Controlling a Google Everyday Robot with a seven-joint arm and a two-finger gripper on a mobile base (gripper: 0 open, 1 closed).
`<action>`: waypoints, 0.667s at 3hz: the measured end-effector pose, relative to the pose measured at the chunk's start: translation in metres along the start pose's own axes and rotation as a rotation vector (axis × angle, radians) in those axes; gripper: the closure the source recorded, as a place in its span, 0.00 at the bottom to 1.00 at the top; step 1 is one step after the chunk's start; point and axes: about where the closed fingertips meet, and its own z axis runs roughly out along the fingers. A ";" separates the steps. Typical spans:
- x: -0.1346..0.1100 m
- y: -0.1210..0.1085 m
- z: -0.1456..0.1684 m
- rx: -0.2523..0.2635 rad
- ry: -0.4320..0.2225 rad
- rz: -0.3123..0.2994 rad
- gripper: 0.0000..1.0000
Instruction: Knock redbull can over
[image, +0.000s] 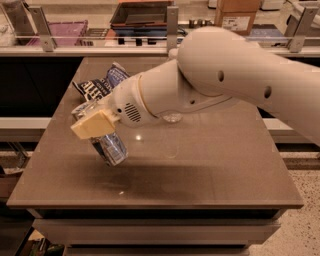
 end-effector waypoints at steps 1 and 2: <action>0.006 0.002 0.007 -0.001 0.099 0.027 1.00; 0.002 0.002 0.007 0.002 0.237 0.028 1.00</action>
Offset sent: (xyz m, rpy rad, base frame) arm 0.0046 -0.0027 -0.0097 -0.4622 0.1657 0.0003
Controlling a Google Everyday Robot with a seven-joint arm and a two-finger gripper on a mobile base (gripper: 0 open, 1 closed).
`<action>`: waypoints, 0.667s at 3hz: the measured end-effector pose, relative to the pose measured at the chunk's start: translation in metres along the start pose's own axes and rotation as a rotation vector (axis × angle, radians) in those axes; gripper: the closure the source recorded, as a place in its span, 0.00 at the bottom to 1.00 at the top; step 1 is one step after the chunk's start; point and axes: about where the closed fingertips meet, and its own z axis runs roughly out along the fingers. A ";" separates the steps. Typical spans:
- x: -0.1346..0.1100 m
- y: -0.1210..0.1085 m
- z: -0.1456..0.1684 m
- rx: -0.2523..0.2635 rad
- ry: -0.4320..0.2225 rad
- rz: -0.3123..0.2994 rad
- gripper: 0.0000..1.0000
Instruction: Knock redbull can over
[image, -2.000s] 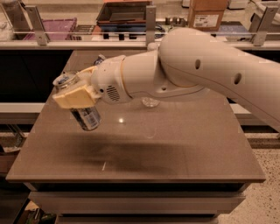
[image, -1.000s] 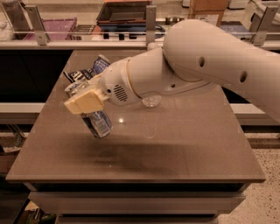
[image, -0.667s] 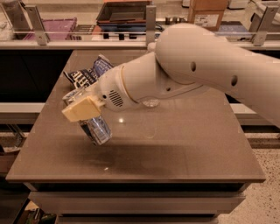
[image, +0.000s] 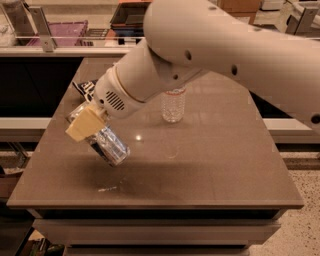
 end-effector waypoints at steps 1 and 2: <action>0.008 -0.005 0.003 0.011 0.101 0.022 1.00; 0.019 -0.009 0.009 0.027 0.157 0.026 1.00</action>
Offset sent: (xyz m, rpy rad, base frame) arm 0.0098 -0.0130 -0.0392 -0.2231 0.0523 -0.0208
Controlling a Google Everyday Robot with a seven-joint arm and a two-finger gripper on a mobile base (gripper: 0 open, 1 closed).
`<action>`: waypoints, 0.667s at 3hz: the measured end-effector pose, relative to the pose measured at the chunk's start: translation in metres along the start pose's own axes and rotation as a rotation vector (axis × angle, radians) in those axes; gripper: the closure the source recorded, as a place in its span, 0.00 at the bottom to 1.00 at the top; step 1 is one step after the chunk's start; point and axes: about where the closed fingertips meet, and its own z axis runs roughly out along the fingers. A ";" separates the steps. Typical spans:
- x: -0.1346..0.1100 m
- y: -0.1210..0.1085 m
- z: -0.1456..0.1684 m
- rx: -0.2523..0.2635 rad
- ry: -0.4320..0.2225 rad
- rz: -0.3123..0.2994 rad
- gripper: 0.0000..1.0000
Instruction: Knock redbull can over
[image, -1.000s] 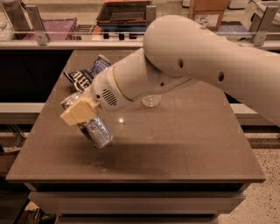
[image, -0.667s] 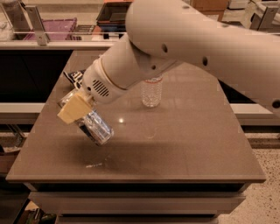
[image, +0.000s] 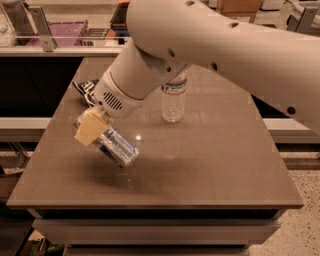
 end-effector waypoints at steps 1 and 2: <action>0.009 -0.003 0.006 0.026 -0.001 -0.010 1.00; 0.015 -0.008 0.015 0.059 -0.002 -0.031 1.00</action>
Offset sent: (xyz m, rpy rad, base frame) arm 0.0099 -0.0037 -0.0397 -0.0325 -0.1044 -0.0214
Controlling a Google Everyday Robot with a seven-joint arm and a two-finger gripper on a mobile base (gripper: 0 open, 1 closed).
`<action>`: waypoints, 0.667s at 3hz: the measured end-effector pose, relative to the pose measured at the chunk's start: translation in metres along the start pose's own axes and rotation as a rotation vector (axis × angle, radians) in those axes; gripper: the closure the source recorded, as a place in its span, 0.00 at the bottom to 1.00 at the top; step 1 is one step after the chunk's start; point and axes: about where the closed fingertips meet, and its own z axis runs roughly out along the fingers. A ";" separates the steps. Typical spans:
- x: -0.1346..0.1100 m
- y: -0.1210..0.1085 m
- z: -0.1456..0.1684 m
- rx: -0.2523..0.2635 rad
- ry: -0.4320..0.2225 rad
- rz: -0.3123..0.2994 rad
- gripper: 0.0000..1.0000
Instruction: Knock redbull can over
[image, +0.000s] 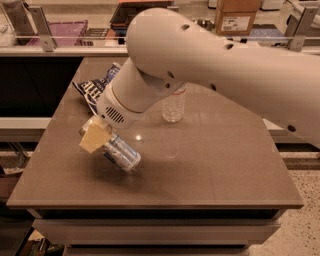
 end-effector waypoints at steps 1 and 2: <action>0.003 -0.002 0.018 0.019 0.008 -0.027 1.00; 0.005 -0.003 0.044 0.007 -0.005 -0.047 1.00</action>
Offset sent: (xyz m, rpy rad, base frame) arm 0.0137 0.0375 -0.0668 0.0166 -0.0349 0.0558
